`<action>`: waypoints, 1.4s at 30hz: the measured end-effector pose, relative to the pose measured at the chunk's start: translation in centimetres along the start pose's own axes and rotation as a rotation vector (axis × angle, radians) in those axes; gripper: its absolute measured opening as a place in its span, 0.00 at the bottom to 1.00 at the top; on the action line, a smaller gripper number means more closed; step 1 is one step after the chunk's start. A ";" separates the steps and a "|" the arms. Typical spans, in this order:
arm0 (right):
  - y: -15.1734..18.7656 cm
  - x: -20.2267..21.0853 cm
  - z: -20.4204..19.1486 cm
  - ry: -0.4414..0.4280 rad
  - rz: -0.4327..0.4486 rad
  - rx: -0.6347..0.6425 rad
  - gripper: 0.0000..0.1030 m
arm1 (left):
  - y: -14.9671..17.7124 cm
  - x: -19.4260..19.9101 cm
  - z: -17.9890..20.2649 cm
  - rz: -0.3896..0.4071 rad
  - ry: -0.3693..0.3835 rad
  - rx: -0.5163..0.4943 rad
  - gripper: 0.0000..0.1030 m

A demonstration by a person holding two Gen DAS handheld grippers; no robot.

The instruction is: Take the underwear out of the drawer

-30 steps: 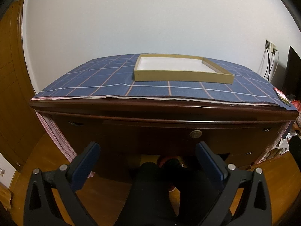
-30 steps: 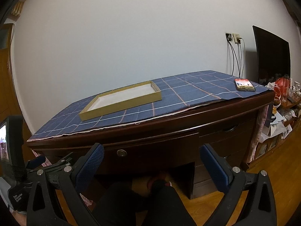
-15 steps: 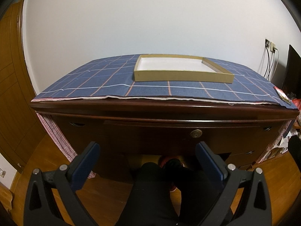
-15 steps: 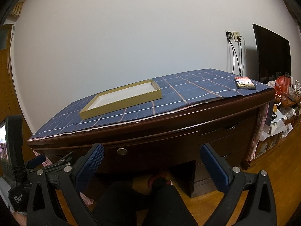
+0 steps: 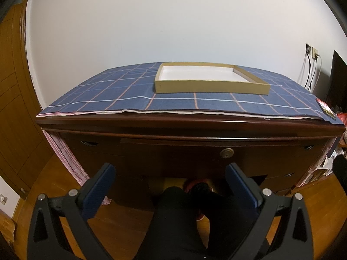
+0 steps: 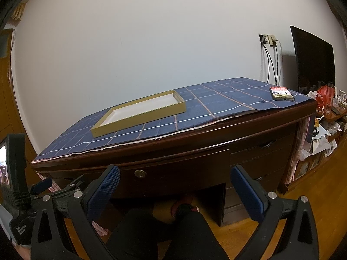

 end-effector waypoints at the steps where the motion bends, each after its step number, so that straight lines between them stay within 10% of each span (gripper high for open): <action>1: 0.0 0.0 0.0 0.000 -0.001 -0.001 1.00 | 0.0 0.0 0.0 0.000 0.001 -0.001 1.00; 42: -0.8 -1.2 2.6 0.053 0.021 -0.014 1.00 | 0.1 -1.2 2.0 0.025 0.027 -0.056 1.00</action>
Point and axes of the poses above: each gripper's, at about its wrist camera, not at the fingertips, and x roughly against the way its jaws point, z to its right, y to its underside, the point moved 7 cm from there along -x, roughly the way its jaws point, and after that the axes turned 10 degrees about -x, right-handed, at the moved point
